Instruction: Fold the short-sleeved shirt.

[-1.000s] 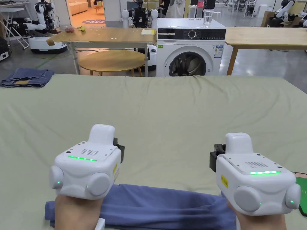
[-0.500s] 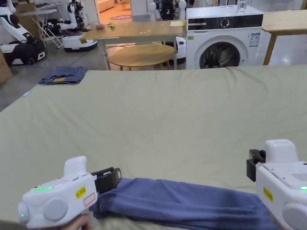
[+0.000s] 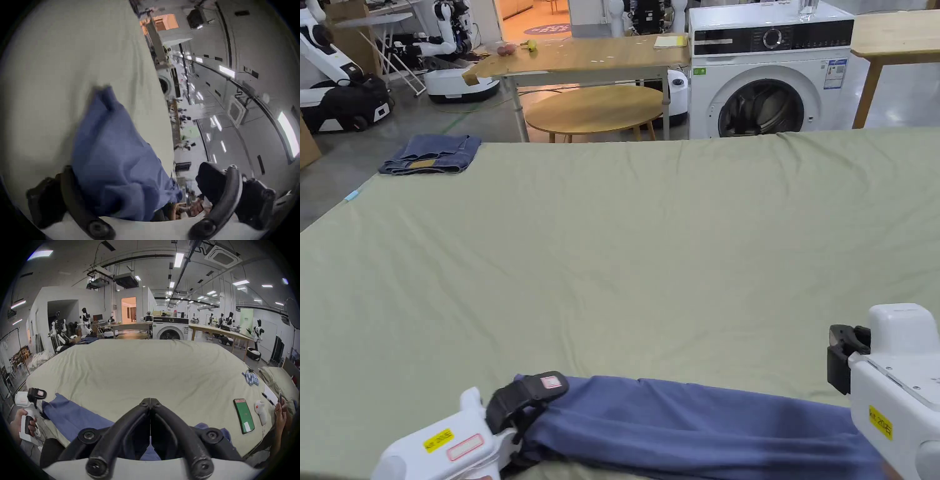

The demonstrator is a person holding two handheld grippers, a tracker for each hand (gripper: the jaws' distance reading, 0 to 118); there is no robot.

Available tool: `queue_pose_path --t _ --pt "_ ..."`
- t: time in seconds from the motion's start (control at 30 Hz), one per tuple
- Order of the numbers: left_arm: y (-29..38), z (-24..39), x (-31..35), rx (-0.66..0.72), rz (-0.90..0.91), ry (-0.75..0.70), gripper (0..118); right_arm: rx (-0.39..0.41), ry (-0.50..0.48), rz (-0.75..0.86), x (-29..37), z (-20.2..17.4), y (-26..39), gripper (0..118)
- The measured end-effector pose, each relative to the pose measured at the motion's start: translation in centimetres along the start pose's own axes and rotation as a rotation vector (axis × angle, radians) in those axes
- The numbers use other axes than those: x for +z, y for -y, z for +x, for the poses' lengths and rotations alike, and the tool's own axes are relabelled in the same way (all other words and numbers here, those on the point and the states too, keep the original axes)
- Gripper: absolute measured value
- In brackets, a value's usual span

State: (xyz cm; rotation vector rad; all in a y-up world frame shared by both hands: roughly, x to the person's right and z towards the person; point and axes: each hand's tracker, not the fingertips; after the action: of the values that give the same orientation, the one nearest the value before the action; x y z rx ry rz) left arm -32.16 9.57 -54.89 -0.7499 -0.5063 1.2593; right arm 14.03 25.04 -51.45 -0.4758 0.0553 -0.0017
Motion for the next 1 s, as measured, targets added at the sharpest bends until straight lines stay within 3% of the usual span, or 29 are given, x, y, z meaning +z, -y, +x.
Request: queue_pose_path --t 0.03,0.07,0.1,0.13,0.17,0.2,0.27,0.53,0.7,0.83,1.0 --pt "0.3 0.4 -0.9 -0.038 0.023 -0.047 92 -0.001 0.003 0.001 0.0 0.0 0.0 0" --pt "0.4 0.6 -1.6 -0.061 0.052 -0.099 60 -0.002 0.004 0.002 0.0 0.1 -0.1 0" --pt "0.4 0.4 -2.3 -0.039 0.072 -0.157 12 -0.002 0.006 0.002 0.0 0.1 -0.1 0" --pt "0.5 0.4 -2.8 -0.034 0.096 -0.246 3 -0.001 0.008 0.001 0.0 0.2 -0.1 0" --pt "0.9 0.3 -2.6 -0.072 0.165 -0.312 3 0.002 0.011 -0.001 0.0 0.2 -0.1 0" --pt "1.1 0.4 -2.4 -0.08 0.175 -0.242 3 0.004 0.014 -0.004 -0.1 0.3 -0.1 0" --pt "1.3 1.5 -1.7 -0.129 0.246 -0.26 3 0.004 0.015 -0.007 0.0 0.5 0.1 0" --pt "-0.2 8.3 2.1 -0.697 0.319 -0.659 3 0.004 -0.004 -0.016 -0.1 0.4 0.5 0" --pt "6.4 15.0 -2.0 -1.223 0.203 -0.749 3 -0.005 -0.028 -0.012 -0.1 0.0 0.8 0" --pt "13.3 16.3 -8.0 -1.492 0.002 -0.783 3 -0.014 -0.03 -0.002 0.5 0.5 1.4 0" --pt "20.6 13.0 -15.0 -1.818 -0.207 -0.874 5 -0.048 -0.018 -0.006 1.4 2.5 2.4 0"
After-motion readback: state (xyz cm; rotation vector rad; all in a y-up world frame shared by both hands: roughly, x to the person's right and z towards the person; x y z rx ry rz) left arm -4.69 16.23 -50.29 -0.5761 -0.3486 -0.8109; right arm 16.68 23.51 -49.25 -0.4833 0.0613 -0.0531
